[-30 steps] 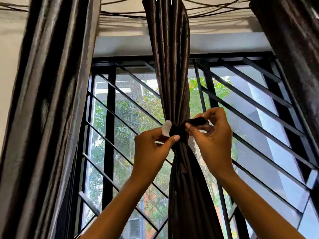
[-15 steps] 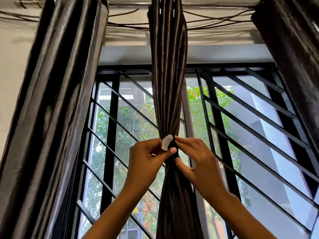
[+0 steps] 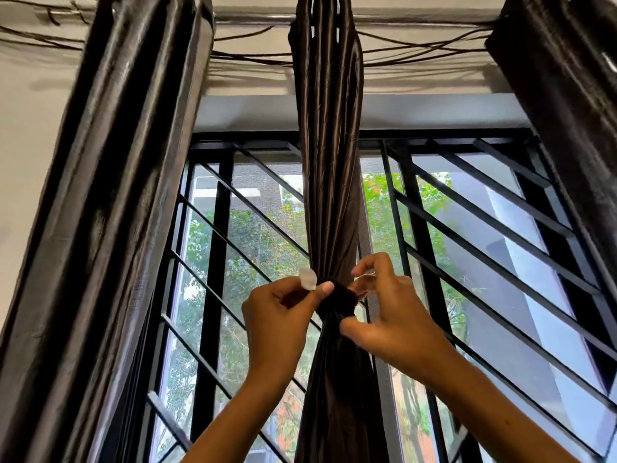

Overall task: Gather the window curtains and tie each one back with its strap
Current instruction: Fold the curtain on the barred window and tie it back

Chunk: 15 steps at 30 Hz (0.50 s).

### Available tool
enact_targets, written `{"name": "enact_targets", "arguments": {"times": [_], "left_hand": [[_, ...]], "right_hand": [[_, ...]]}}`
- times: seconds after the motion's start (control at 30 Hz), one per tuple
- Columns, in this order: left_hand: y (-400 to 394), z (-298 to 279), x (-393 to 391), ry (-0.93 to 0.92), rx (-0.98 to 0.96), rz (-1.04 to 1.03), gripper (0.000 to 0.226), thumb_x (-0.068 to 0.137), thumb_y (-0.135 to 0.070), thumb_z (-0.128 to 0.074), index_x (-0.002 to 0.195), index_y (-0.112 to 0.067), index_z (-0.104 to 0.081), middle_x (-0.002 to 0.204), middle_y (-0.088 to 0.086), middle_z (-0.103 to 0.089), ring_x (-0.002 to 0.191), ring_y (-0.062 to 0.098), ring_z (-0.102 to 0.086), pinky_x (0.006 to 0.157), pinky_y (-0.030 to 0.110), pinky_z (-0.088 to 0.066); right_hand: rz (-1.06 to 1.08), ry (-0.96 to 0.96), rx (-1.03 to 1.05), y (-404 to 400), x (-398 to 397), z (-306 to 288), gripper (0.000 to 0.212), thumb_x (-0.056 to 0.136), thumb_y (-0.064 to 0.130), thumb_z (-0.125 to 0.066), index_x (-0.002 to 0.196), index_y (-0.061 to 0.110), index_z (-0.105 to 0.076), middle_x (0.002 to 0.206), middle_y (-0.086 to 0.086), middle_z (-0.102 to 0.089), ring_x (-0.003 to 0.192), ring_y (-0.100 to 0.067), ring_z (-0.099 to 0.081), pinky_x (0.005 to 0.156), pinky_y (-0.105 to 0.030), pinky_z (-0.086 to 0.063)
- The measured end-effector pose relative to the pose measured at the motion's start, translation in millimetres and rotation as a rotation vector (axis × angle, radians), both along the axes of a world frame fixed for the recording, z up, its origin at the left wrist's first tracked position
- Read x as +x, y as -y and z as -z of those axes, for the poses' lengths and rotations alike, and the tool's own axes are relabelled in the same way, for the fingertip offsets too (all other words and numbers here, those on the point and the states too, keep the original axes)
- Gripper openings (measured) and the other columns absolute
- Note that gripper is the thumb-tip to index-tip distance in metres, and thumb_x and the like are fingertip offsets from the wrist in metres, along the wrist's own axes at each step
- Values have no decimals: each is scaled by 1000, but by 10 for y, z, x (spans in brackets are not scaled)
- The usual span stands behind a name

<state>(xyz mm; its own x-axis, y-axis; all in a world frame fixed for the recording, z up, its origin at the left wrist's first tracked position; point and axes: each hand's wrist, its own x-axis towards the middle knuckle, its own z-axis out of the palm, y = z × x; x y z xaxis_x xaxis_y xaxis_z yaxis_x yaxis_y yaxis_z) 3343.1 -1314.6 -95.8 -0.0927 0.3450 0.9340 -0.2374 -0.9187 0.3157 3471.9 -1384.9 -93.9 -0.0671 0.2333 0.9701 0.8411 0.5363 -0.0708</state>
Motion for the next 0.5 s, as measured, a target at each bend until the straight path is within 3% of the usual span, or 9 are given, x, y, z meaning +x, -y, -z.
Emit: {"name": "enact_targets", "arguments": {"times": [0.17, 0.3, 0.37, 0.5], "left_hand": [[55, -27, 74, 65, -76, 66, 10, 69, -18, -83, 74, -13, -75, 67, 3, -73, 70, 20, -70, 76, 48, -57], [79, -52, 66, 45, -35, 61, 12, 72, -14, -80, 83, -15, -75, 78, 2, -75, 74, 18, -71, 78, 46, -57], [104, -62, 70, 19, -3, 58, 11, 72, -11, -79, 82, -15, -75, 80, -1, -75, 76, 15, -71, 77, 44, -57], [118, -47, 86, 46, 19, 45, 10, 71, -13, -81, 78, -12, -74, 76, 1, -74, 74, 18, -71, 74, 46, -57]], "right_hand": [[-8, 46, 105, 54, 56, -72, 39, 63, 11, -77, 92, 17, -52, 75, 8, -65, 71, -7, -62, 66, -21, -47], [191, 168, 357, 1, 117, 29, 22, 70, 14, -75, 89, 17, -64, 89, 8, -66, 74, -6, -64, 62, -32, -54], [294, 183, 437, -6, 134, 72, 15, 75, 18, -69, 90, 16, -67, 95, 3, -63, 73, -10, -64, 56, -31, -54], [546, 221, 538, -19, 143, 121, 22, 86, 26, -55, 92, 15, -73, 82, 2, -67, 68, -18, -65, 49, -31, -50]]}}
